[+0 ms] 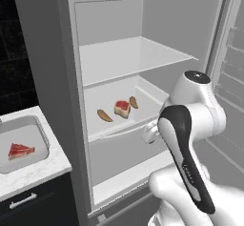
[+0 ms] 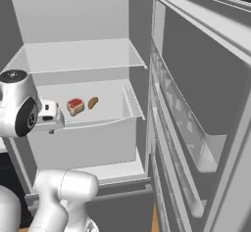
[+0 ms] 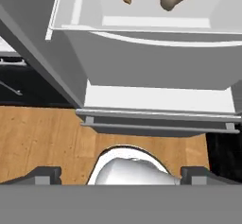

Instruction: Place one sweet potato and one steak in each tupperware on the nearby counter, to pack two identical lunches.

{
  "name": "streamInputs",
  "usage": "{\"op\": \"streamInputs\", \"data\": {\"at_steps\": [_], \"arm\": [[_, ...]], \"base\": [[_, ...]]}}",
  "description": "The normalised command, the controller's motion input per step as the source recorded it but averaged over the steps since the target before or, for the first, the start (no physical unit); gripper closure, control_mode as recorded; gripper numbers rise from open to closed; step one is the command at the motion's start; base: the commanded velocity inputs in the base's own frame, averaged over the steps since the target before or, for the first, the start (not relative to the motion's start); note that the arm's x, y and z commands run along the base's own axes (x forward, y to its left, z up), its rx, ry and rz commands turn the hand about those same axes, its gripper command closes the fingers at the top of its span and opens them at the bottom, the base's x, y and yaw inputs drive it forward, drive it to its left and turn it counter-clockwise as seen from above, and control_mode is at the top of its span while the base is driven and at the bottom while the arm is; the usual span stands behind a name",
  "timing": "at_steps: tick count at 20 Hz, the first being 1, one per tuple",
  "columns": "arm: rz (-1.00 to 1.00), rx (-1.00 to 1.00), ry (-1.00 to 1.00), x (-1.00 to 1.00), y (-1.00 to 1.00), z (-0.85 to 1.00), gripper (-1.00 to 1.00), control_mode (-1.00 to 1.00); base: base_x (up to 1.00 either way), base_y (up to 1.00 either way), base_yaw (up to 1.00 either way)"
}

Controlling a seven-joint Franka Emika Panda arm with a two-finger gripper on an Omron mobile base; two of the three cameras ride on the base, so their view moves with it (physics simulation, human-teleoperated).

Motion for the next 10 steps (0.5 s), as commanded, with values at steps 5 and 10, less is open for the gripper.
{"op": "streamInputs", "data": {"at_steps": [5, 10], "arm": [[0.0, -0.07, -0.13, 0.99, 0.1, -0.05, -1.0, -1.0], [0.0, 0.01, -0.1, 0.9, 0.0, -0.07, -1.0, -1.0]], "base": [[0.0, 0.0, 0.0], [0.0, 0.0, 0.0]]}}
